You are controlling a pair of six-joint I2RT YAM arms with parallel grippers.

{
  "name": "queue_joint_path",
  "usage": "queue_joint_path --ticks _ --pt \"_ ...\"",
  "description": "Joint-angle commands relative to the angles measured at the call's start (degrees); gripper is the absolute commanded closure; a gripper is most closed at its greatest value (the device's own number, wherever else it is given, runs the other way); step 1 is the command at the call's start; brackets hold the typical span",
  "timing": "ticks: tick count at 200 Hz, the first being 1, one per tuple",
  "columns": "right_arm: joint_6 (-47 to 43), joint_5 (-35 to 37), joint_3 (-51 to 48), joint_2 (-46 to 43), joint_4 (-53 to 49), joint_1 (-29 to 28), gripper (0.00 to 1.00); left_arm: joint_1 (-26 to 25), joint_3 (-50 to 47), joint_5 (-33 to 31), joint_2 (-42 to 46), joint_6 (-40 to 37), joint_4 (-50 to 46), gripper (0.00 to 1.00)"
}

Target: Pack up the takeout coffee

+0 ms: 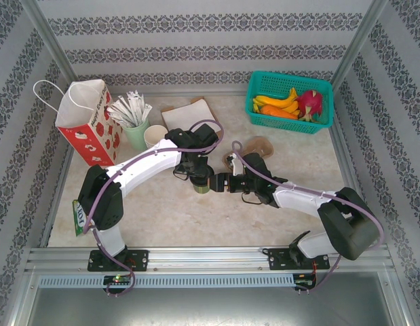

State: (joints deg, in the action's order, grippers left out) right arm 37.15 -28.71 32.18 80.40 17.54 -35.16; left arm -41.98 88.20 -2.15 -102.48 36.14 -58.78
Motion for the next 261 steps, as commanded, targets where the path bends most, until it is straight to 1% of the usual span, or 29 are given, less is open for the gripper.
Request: queue_joint_path --ticks 1,15,40,79,111,135,161,178,209,236,261 --pt "-2.6 4.3 -0.3 1.0 4.7 -1.6 0.21 -0.7 -0.5 7.5 -3.6 -0.2 -0.6 1.0" --pt "-3.5 3.7 -0.8 1.1 6.8 -1.8 0.2 -0.3 -1.0 8.2 -2.9 -0.1 0.1 1.0" --pt "-5.1 3.2 -2.5 0.5 11.0 -2.7 0.19 -0.1 -1.4 7.4 -2.6 0.3 -0.3 1.0" --pt "-7.0 5.9 -1.6 0.6 9.7 -3.3 0.18 -0.1 -1.4 6.9 -2.4 0.1 -0.4 1.0" --pt "-8.6 8.9 -1.9 2.7 7.8 -3.6 0.19 -0.2 -1.7 7.1 -2.5 -0.1 -0.3 1.0" --pt "-8.6 12.0 -5.1 5.9 7.7 -3.6 0.21 -0.1 -2.0 7.5 -2.6 -0.3 -0.1 1.0" --pt "-8.5 12.8 -7.1 6.5 6.8 -3.8 0.24 -0.1 -2.5 8.0 -2.8 -0.3 0.1 1.0" --pt "-8.8 11.4 -6.7 5.3 7.0 -3.9 0.25 -0.1 -2.0 8.6 -3.3 -0.8 0.3 1.0" --pt "-10.2 6.9 -2.7 2.8 7.2 -4.0 0.2 -0.1 -0.7 8.3 -4.0 -0.9 -0.2 1.0" --pt "-10.6 3.4 0.7 4.7 7.7 -4.2 0.17 -0.1 -0.5 8.2 -3.8 -1.0 -0.4 1.0" --pt "-11.1 3.1 2.2 6.9 8.1 -4.5 0.14 -0.1 -0.6 8.1 -3.5 -1.1 -0.3 1.0"
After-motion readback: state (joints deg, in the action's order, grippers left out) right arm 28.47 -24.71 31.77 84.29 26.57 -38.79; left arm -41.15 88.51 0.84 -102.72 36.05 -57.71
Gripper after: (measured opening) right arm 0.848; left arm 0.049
